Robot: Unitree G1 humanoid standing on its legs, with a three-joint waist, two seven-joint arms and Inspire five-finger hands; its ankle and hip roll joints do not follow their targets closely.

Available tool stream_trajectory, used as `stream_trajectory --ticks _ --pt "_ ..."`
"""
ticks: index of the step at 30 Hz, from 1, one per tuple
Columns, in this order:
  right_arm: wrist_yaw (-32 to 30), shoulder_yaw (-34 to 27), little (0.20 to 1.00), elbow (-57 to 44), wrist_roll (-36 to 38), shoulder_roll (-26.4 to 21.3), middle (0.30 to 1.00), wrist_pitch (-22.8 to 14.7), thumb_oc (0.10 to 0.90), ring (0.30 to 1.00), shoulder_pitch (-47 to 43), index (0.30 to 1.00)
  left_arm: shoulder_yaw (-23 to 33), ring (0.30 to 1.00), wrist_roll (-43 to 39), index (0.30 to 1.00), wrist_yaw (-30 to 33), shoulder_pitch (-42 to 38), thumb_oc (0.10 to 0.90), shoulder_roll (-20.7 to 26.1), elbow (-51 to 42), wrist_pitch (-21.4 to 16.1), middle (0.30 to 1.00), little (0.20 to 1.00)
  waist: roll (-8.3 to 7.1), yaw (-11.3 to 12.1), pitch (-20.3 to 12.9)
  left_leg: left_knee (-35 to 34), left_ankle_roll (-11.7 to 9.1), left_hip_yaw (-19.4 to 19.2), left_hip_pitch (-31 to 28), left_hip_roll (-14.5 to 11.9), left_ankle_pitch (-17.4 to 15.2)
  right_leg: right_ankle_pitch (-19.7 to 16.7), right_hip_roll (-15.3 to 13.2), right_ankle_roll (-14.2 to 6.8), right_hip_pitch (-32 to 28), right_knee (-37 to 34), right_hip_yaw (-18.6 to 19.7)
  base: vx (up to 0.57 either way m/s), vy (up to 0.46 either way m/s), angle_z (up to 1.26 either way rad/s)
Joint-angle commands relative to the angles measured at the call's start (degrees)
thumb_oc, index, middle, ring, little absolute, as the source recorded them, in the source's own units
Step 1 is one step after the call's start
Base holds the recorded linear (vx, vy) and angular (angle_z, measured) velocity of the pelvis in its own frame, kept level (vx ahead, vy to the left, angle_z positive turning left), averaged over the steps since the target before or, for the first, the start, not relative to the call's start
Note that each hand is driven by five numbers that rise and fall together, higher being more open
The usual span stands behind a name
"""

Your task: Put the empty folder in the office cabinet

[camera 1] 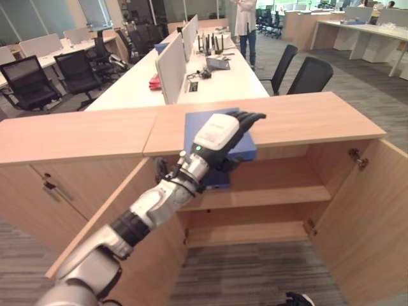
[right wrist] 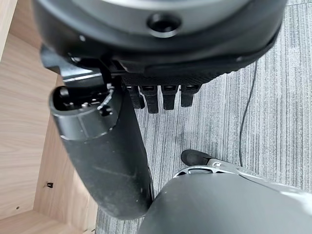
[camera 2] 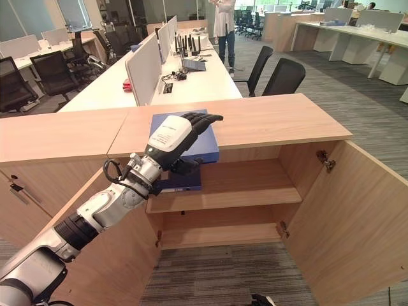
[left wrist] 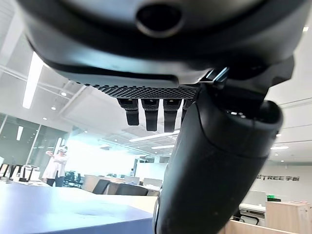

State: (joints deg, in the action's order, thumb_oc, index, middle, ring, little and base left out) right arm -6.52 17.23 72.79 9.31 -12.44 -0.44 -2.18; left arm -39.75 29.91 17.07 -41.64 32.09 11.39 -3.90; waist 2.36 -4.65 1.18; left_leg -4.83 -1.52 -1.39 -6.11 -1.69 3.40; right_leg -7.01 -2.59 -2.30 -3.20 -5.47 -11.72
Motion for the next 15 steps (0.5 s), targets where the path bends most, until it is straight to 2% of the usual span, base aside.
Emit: stream_trajectory --ticks 1,15 --pt "0.0 2.8 0.900 3.3 0.3 -1.1 0.900 0.7 0.800 0.900 0.0 0.900 5.2 0.900 0.4 0.900 5.7 -15.2 0.800 -0.7 6.2 1.2 0.900 0.900 -0.26 -0.2 0.7 -0.2 -1.8 1.7 -0.4 -0.6 -5.0 9.0 -0.2 -3.9 -3.8 0.5 1.3 0.00 0.000 0.00" --pt "0.5 2.5 0.900 3.4 0.4 -1.0 0.900 1.1 0.800 0.900 0.3 0.900 7.7 0.900 -3.2 0.900 3.3 -11.5 0.800 -2.0 9.9 2.5 0.900 0.900 -0.43 -0.2 1.0 -0.2 -1.8 1.1 -0.7 -0.6 -5.1 9.1 -0.2 -3.8 -4.2 0.5 1.5 0.00 0.000 0.00"
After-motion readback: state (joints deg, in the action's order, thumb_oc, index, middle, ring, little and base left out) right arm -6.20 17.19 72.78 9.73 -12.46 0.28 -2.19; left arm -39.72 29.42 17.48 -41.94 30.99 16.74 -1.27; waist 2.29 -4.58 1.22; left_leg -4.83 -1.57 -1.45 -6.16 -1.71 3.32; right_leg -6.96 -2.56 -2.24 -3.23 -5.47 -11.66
